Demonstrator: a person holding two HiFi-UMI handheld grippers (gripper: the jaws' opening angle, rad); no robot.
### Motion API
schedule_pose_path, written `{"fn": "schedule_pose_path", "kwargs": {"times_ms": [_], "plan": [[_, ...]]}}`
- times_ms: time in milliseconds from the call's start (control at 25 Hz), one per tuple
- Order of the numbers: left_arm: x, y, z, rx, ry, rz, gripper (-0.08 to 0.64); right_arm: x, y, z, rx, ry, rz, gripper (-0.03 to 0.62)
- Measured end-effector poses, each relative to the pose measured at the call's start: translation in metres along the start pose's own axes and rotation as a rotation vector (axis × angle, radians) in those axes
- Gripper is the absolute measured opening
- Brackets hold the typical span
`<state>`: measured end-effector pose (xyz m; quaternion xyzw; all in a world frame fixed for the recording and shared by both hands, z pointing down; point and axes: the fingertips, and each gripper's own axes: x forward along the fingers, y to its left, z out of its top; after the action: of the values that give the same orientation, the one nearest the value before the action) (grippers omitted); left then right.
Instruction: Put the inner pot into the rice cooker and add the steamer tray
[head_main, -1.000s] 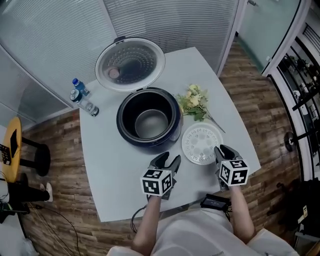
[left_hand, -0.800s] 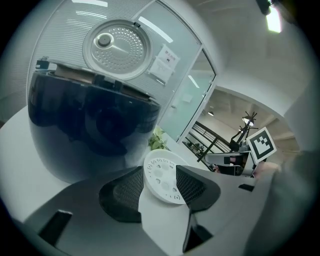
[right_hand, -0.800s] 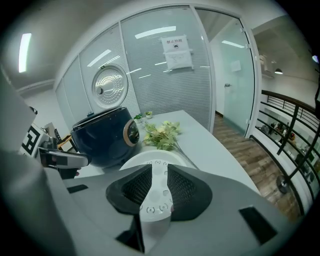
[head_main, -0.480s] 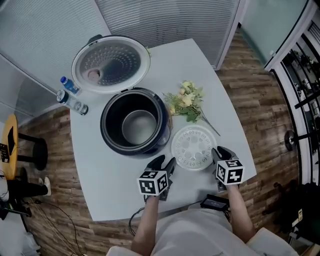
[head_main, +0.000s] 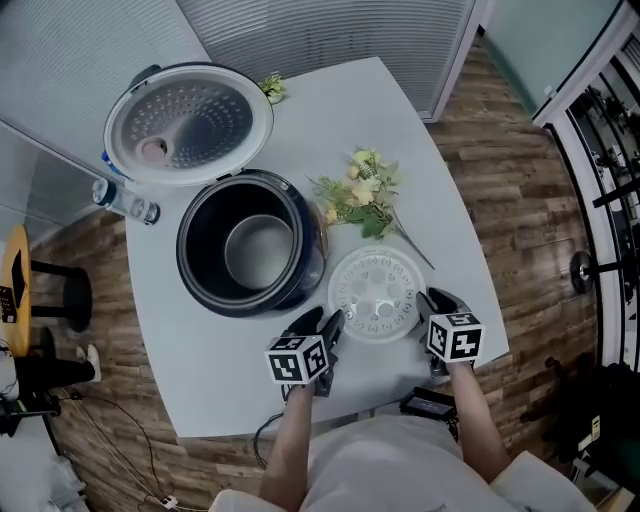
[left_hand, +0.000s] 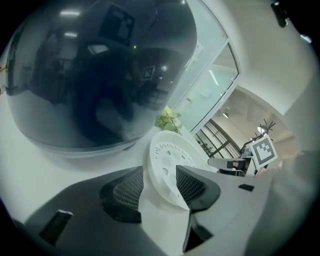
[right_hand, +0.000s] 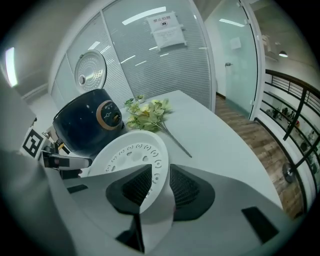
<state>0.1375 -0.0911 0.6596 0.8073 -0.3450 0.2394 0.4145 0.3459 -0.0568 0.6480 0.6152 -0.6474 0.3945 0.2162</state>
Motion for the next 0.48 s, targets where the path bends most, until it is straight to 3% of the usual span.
{"fn": "schedule_pose_path", "kwargs": {"times_ms": [280,360,480], "plan": [[0.014,0.0,-0.007,-0.04,0.012,0.011,0.207,0.013,-0.002,-0.005,-0.009,0.03,0.021,0.107],[0.016,0.002,-0.01,-0.017,0.025,0.032,0.124,0.015,-0.002,-0.006,-0.015,0.034,0.026,0.101],[0.018,0.0,-0.011,-0.005,0.03,0.031,0.098,0.016,-0.003,-0.007,-0.011,0.032,0.045,0.097]]}}
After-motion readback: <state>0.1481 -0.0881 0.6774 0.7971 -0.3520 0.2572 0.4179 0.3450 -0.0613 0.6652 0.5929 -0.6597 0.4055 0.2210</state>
